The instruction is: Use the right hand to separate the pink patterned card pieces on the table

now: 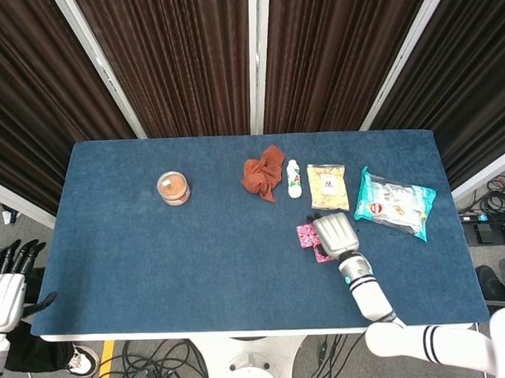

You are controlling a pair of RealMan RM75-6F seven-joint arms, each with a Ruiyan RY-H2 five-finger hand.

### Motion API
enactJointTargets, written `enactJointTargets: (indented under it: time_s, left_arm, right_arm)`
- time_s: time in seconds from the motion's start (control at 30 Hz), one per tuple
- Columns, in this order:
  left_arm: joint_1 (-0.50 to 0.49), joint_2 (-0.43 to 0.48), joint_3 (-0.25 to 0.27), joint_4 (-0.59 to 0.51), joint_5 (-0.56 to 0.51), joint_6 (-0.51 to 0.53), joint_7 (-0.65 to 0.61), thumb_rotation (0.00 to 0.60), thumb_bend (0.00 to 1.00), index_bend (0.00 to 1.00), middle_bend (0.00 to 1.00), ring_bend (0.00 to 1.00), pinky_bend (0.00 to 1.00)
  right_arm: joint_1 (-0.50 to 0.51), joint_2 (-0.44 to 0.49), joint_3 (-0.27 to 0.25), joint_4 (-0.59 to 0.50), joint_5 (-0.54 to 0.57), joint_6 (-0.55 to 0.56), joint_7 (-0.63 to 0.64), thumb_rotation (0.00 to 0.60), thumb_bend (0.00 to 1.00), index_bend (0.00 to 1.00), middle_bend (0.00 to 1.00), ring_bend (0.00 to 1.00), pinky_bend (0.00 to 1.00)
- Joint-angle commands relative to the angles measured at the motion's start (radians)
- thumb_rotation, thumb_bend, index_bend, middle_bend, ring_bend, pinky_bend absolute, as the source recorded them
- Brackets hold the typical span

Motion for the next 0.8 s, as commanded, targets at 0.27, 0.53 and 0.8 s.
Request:
enactJointTargets:
  time_s: [0.27, 0.53, 0.8]
  left_arm:
    - [0.008, 0.028, -0.008, -0.016, -0.002, 0.017, -0.005, 0.6, 0.15, 0.12, 0.09, 0.0, 0.11]
    - [0.011, 0.033, -0.012, -0.009, -0.01, 0.016, -0.026, 0.6, 0.15, 0.12, 0.09, 0.0, 0.11]
    - [0.013, 0.039, -0.017, -0.013, -0.01, 0.023, -0.03, 0.6, 0.15, 0.12, 0.09, 0.0, 0.11]
  right_arm:
    - [0.113, -0.162, 0.051, 0.17, 0.107, -0.064, -0.047, 0.6, 0.23, 0.39, 0.37, 0.86, 0.96]
    - [0.144, -0.208, 0.059, 0.234, 0.142, -0.086, -0.038, 0.6, 0.22, 0.39, 0.35, 0.86, 0.96]
    - [0.163, -0.197, 0.046, 0.225, 0.203, -0.117, -0.056, 0.6, 0.15, 0.15, 0.2, 0.85, 0.94]
